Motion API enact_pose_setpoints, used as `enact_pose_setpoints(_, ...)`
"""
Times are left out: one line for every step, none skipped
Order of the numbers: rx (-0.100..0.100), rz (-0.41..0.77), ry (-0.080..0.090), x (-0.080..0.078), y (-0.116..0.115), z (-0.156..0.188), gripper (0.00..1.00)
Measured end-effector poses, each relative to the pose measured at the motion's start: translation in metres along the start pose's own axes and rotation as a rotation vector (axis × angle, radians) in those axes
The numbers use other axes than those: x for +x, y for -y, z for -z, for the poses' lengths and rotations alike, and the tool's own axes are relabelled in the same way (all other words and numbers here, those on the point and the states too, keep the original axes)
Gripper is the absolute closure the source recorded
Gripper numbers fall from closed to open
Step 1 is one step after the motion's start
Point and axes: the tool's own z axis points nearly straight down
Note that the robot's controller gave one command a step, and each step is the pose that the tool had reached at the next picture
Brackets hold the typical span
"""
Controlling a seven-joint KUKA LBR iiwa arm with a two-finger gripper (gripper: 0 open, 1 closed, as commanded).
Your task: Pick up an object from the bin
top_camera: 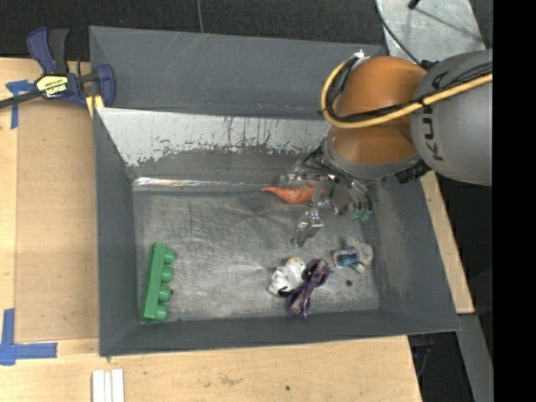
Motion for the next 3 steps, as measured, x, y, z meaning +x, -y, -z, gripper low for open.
enact_pose_setpoints(-0.002, 0.158, -0.014, -0.009, 0.002, -0.032, 0.0)
enact_pose_setpoints(-0.001, 0.377, -0.005, -0.009, 0.025, -0.067, 0.0)
enact_pose_setpoints(0.003, 0.497, 0.004, 0.014, 0.01, -0.076, 0.0)
